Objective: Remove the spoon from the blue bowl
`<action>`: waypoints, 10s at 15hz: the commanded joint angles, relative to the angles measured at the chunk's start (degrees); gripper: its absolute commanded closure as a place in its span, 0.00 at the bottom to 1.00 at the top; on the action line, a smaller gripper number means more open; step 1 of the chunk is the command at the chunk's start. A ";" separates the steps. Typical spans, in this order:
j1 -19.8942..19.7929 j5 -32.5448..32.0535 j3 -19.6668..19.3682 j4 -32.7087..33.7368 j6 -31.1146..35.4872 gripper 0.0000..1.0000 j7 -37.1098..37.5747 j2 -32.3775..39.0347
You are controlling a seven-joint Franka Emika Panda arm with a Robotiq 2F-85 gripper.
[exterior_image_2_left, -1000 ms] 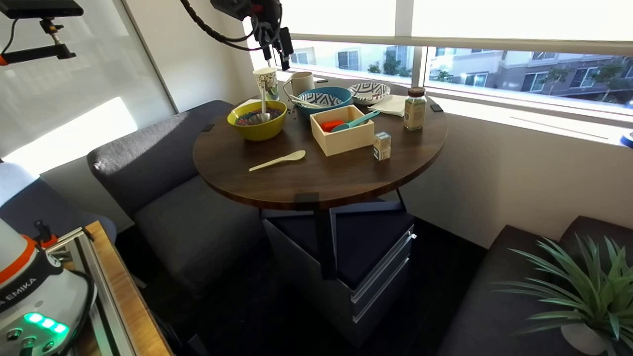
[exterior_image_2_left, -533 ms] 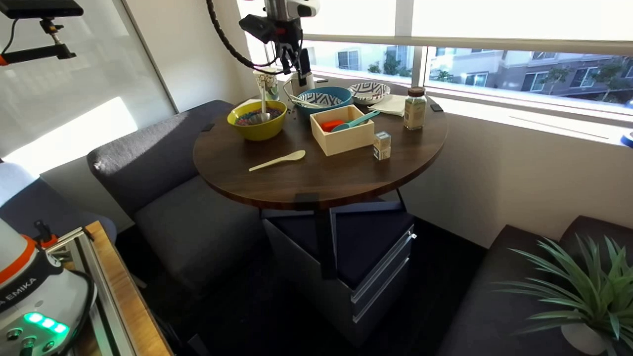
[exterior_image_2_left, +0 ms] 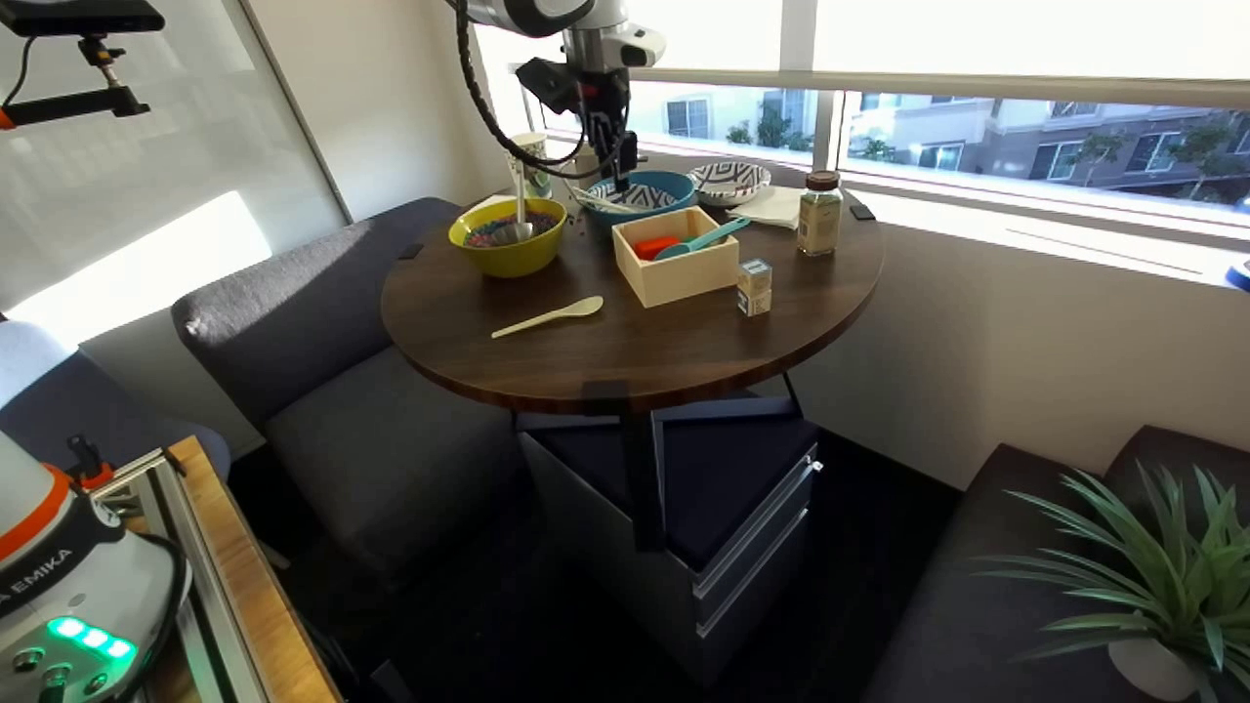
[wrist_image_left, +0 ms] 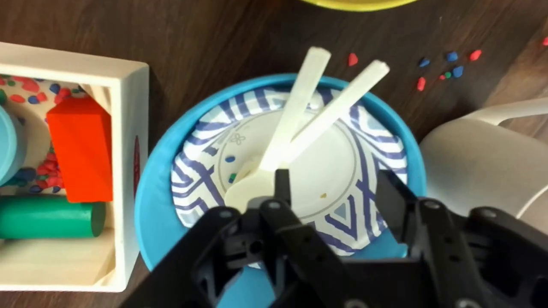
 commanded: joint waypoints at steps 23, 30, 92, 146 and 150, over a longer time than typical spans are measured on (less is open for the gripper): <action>1.57 -2.63 -3.56 11.94 -13.52 0.42 11.90 7.72; 1.84 -3.02 -3.34 12.27 -13.22 0.40 12.35 9.27; -6.62 -18.11 -2.35 -65.14 23.12 0.97 15.32 -52.97; -23.26 -72.91 16.60 -66.50 43.59 0.00 63.13 -38.66; -13.03 -56.48 6.00 -66.36 47.79 0.00 44.60 -38.70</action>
